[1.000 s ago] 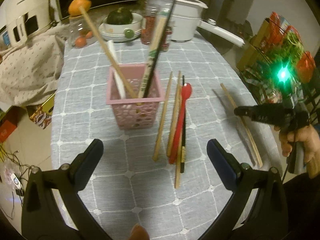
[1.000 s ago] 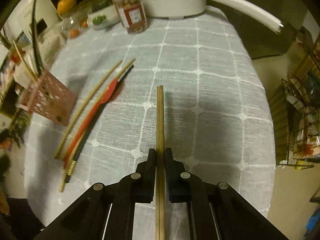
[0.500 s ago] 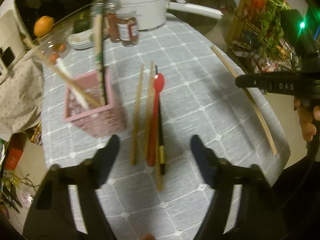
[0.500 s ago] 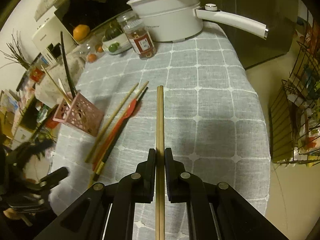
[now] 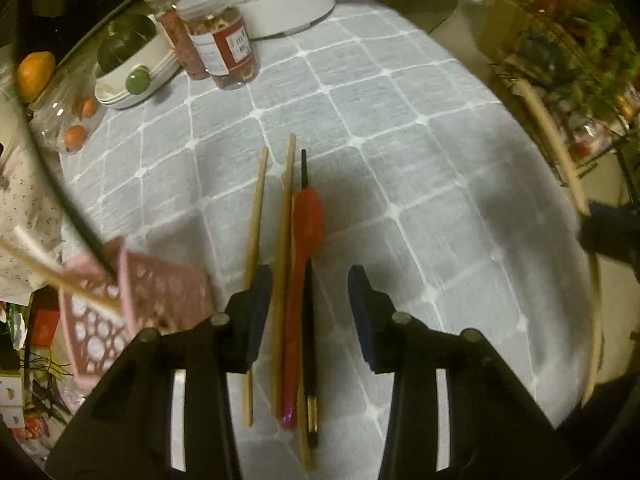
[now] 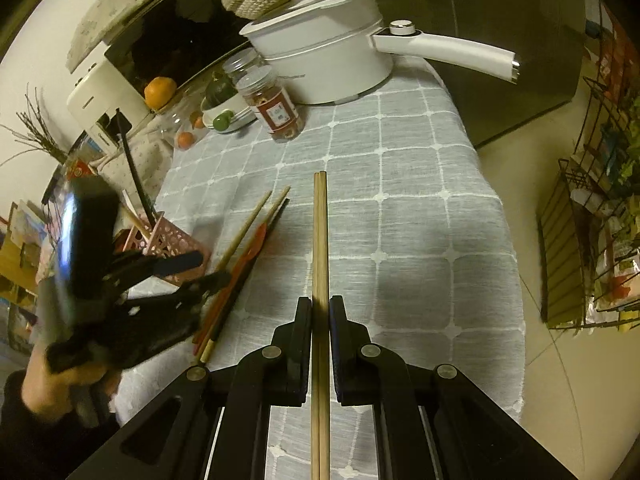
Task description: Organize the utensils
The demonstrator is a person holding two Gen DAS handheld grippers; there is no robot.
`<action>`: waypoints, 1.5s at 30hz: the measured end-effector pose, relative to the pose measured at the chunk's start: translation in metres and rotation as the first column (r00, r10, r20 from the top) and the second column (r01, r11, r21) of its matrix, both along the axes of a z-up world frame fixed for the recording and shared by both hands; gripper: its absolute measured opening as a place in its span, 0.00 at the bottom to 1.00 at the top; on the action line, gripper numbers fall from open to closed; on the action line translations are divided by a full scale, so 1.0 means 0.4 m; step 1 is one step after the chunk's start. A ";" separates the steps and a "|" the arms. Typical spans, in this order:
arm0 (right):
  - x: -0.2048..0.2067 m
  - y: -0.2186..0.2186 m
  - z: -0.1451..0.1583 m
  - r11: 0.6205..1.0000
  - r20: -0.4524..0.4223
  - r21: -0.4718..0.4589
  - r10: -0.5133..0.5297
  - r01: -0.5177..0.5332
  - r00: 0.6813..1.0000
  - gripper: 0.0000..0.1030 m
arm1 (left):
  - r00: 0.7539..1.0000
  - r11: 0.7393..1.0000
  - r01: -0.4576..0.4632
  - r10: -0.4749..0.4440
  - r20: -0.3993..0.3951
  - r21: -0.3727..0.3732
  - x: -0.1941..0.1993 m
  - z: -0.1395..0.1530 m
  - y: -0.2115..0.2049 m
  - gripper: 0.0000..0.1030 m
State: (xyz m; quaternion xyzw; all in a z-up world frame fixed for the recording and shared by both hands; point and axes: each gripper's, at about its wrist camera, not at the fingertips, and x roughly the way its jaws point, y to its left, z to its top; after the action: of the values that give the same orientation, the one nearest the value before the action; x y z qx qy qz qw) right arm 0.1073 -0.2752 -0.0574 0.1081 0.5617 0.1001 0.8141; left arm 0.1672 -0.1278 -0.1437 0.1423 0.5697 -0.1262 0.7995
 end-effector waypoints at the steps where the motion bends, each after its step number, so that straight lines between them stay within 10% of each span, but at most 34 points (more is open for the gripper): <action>1: 0.000 -0.005 -0.003 1.000 -0.003 0.000 -0.005 0.005 1.000 0.08 | 1.000 1.000 -0.005 0.005 -0.006 0.000 0.014 -0.006 -0.005 0.40; 16: 0.014 -0.031 -0.026 0.999 -0.037 0.023 -0.035 0.036 0.999 0.08 | 0.992 0.989 -0.116 0.120 -0.042 0.090 0.126 -0.081 -0.054 0.40; 24: 0.017 -0.024 -0.027 0.999 -0.039 0.025 -0.033 0.034 0.999 0.08 | 0.992 0.988 -0.113 0.119 -0.050 0.103 0.122 -0.088 -0.051 0.07; 33: 0.044 -0.017 -0.055 1.000 -0.061 0.009 -0.025 0.026 0.998 0.09 | 0.998 1.000 -0.029 0.029 0.054 0.006 0.036 0.038 -0.034 0.06; 37: 0.071 -0.011 -0.101 1.000 -0.110 0.007 -0.022 0.023 0.994 0.34 | 0.992 0.998 0.025 -0.018 0.126 -0.053 -0.031 0.113 -0.018 0.06; 45: 0.135 0.035 -0.181 0.997 -0.156 -0.074 -0.034 0.023 0.987 0.35 | 0.969 0.960 0.076 -0.008 0.247 -0.268 -0.165 0.218 0.105 0.06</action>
State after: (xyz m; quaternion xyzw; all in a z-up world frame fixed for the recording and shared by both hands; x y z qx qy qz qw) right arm 0.1612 -0.2613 -0.1299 0.0942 0.6259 0.0592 0.7719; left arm 0.1012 -0.0857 -0.0563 0.0562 0.4412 -0.2027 0.8724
